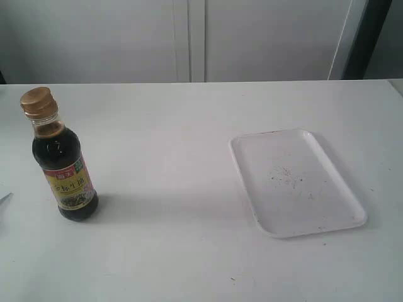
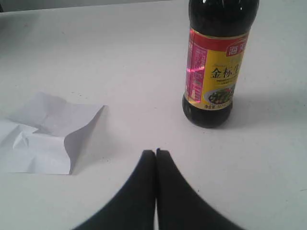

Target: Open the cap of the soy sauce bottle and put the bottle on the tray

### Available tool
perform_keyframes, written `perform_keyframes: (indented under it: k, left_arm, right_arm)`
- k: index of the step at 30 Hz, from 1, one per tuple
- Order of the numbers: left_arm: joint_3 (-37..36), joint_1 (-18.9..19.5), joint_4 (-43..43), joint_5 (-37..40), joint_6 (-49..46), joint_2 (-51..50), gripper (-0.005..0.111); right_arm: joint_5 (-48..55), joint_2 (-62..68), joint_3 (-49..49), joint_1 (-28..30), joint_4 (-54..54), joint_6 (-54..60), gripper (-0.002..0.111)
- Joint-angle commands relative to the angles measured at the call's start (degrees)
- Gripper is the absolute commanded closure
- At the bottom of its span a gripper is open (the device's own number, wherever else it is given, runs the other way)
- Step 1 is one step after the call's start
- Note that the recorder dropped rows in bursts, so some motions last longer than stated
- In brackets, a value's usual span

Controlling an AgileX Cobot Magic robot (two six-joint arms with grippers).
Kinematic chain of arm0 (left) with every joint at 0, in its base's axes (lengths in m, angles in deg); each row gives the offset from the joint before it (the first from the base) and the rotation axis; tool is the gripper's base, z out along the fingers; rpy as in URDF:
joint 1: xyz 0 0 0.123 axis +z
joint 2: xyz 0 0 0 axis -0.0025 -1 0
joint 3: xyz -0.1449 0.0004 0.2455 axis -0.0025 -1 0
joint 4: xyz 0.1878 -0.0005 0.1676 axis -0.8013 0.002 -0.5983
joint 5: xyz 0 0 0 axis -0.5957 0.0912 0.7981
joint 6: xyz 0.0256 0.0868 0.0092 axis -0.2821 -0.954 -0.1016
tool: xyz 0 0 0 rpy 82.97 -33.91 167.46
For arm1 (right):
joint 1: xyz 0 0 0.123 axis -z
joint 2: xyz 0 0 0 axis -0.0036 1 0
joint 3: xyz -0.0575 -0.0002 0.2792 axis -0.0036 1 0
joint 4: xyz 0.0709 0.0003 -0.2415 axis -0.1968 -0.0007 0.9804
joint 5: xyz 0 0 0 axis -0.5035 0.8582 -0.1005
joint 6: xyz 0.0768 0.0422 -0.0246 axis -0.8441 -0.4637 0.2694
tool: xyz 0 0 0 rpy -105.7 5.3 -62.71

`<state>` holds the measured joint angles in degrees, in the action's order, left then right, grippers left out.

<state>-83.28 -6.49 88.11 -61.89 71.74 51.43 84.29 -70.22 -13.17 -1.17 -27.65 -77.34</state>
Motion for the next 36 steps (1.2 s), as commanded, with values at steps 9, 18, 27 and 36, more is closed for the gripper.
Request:
perform_keyframes:
  k: [9,18,27,36]
  left_arm:
    - [-0.13,0.22,2.30,-15.30,3.68,0.23,0.107]
    - [-0.02,0.22,1.63,-27.65,6.93,0.23,0.107]
    - [8.06,0.22,-2.61,-29.81,6.79,-4.95,0.107]
    - [15.10,0.22,-11.71,-37.26,11.20,-21.65,0.107]
  right_arm:
    - [-0.20,-0.35,0.10,-0.27,0.04,0.12,0.108]
    - [-0.20,-0.35,0.10,-0.27,0.04,0.12,0.108]
    - [-0.20,-0.35,0.10,-0.27,0.04,0.12,0.108]
    - [-0.20,-0.35,0.10,-0.27,0.04,0.12,0.108]
